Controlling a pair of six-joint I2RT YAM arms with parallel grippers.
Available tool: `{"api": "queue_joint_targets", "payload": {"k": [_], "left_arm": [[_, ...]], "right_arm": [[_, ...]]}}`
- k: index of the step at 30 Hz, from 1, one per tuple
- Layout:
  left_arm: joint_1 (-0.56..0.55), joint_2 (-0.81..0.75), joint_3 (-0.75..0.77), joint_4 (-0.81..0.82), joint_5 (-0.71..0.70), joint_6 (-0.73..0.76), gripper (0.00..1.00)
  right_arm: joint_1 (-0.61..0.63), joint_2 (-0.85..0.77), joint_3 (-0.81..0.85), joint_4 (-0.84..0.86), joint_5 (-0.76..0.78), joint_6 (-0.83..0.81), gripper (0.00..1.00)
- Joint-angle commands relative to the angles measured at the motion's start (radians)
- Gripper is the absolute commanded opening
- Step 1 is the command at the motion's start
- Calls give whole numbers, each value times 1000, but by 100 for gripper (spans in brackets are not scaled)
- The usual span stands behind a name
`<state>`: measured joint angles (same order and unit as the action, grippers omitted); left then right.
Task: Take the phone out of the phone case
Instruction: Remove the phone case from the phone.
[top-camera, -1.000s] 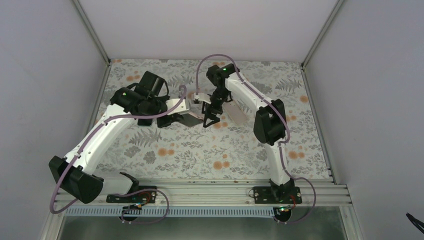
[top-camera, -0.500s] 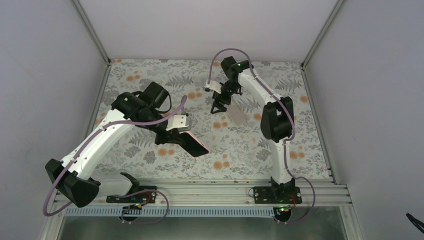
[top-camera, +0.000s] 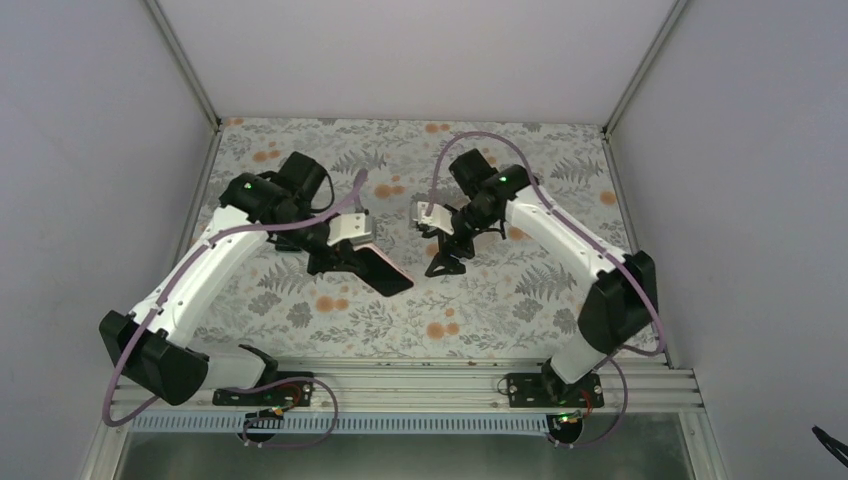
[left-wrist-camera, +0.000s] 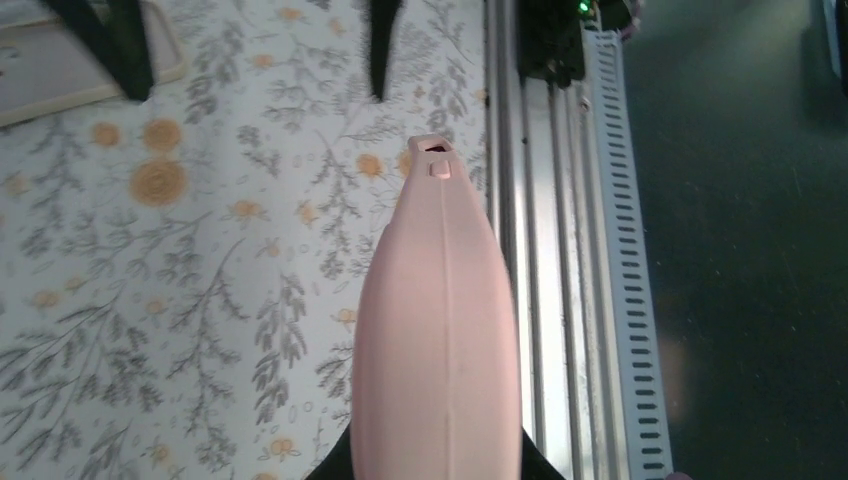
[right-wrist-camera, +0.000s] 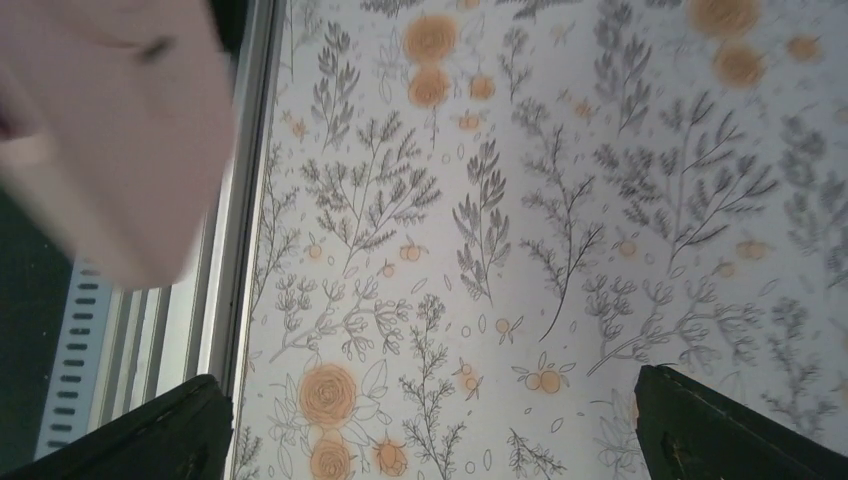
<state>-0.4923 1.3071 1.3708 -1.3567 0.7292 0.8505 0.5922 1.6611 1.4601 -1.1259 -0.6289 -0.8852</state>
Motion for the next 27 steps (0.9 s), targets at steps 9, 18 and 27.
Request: {"api": "queue_joint_targets", "payload": {"k": [9, 18, 27], "left_arm": [[121, 42, 62, 1, 177, 119, 2], [126, 33, 59, 1, 184, 116, 2], [131, 38, 51, 1, 194, 127, 2]], "right_arm": [[11, -82, -56, 116, -107, 70, 100], [21, -42, -23, 117, -151, 67, 100], [23, -43, -18, 115, -167, 69, 100]]}}
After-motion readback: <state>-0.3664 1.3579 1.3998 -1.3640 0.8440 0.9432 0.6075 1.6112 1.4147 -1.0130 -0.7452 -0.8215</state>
